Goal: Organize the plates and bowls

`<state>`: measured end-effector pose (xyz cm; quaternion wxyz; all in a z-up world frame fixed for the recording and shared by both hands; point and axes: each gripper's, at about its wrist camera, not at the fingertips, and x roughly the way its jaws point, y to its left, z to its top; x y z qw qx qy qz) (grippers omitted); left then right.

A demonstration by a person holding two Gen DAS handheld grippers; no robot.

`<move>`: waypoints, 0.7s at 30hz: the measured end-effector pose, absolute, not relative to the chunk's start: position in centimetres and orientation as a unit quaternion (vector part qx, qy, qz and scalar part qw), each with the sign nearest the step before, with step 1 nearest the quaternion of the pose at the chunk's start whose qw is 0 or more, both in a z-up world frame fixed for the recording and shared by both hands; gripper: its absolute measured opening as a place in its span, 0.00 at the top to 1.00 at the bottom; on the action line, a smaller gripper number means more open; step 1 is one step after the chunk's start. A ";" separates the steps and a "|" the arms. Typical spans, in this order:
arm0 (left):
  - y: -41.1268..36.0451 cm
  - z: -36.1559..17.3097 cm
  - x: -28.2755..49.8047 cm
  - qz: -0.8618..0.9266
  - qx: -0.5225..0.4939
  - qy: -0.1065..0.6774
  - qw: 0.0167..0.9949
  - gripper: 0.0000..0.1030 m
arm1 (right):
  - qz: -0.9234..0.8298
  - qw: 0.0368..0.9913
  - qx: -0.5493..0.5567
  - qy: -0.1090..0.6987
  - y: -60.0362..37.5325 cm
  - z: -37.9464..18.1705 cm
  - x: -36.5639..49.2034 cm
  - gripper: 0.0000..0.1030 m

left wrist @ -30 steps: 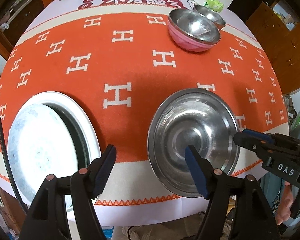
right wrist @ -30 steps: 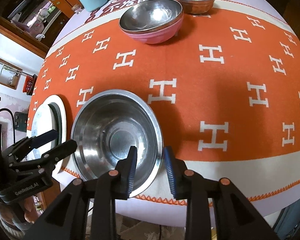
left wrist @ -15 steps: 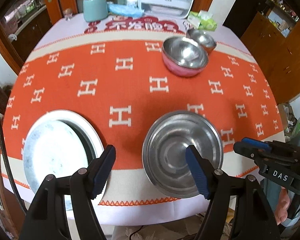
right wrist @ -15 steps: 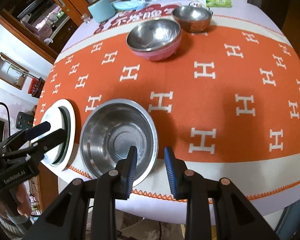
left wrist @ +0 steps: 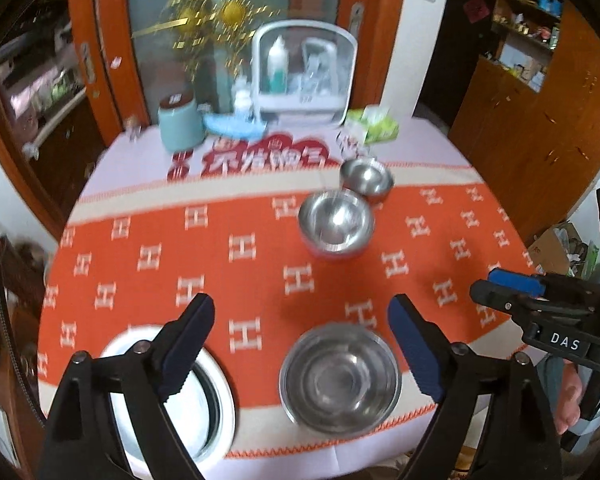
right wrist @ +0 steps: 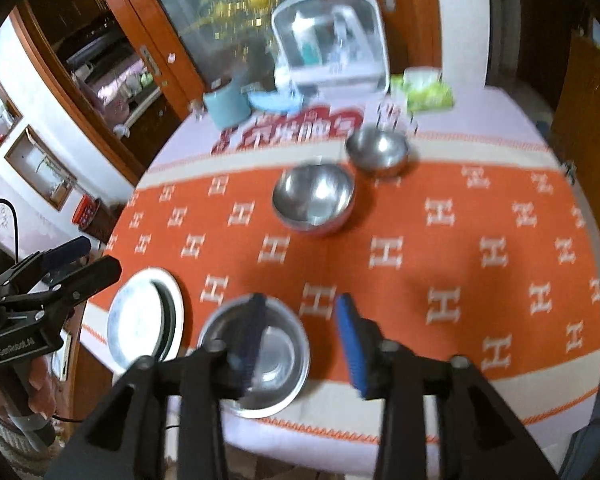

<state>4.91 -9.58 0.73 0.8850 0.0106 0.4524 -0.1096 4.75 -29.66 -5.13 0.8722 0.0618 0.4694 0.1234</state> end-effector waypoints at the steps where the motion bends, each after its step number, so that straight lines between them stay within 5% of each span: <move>1: -9.9 1.5 5.5 -0.114 0.014 0.444 0.889 0.13 | 0.120 0.878 0.059 0.460 -29.8 -4.5 5.0 0.53; 11: -12.7 3.1 13.1 -0.148 0.025 0.440 0.885 0.10 | 0.094 0.899 0.060 0.424 -31.8 -0.6 10.2 0.52; 21: -13.1 -1.1 22.1 -0.141 -0.016 0.485 0.863 0.10 | 0.059 0.891 0.076 0.444 -33.2 -1.8 17.7 0.52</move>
